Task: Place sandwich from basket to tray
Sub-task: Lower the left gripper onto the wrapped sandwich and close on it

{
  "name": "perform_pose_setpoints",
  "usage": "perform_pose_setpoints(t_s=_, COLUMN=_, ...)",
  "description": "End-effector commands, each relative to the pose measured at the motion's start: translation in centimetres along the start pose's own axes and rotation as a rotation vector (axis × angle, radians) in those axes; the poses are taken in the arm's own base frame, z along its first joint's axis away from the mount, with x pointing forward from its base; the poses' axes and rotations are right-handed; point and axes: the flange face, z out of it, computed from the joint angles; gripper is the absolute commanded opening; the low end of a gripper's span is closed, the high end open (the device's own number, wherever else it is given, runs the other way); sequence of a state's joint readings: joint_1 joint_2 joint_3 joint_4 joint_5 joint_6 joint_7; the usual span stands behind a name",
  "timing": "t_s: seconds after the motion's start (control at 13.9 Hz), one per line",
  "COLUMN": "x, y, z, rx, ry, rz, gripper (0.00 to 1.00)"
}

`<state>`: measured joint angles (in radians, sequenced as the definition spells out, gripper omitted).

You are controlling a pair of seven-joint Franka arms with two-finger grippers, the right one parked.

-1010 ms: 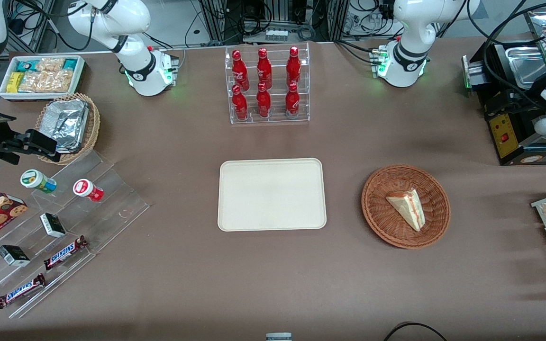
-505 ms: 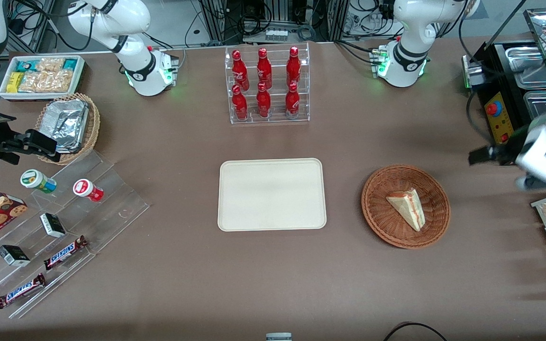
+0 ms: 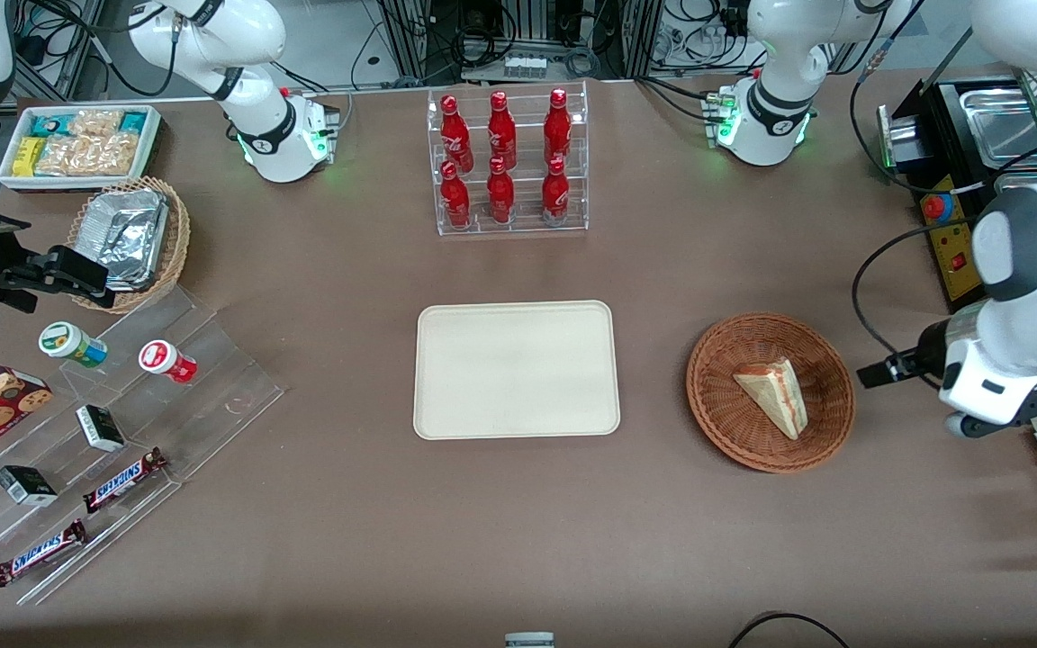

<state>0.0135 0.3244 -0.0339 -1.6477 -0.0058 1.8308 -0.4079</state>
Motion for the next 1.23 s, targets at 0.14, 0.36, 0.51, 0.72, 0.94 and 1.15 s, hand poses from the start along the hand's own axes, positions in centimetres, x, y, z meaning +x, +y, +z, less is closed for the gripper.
perform_pose_setpoints(t_s=0.14, x=-0.3, y=4.4, z=3.9, rx=-0.025, ry=0.023, rz=-0.262, gripper=1.00)
perform_pose_setpoints(t_s=0.36, x=-1.7, y=6.8, z=7.1, rx=-0.028, ry=0.038, rz=-0.274, gripper=1.00)
perform_pose_setpoints(t_s=0.51, x=-2.2, y=7.3, z=8.4, rx=-0.032, ry=0.055, rz=-0.267, gripper=1.00)
perform_pose_setpoints(t_s=0.72, x=-2.4, y=7.2, z=9.2, rx=-0.019, ry=0.052, rz=-0.262, gripper=1.00)
perform_pose_setpoints(t_s=0.94, x=-3.6, y=6.3, z=13.0, rx=-0.010, ry=0.043, rz=-0.261, gripper=1.00)
perform_pose_setpoints(t_s=1.15, x=-3.9, y=6.0, z=15.1, rx=-0.039, ry=0.079, rz=-0.266, gripper=1.00)
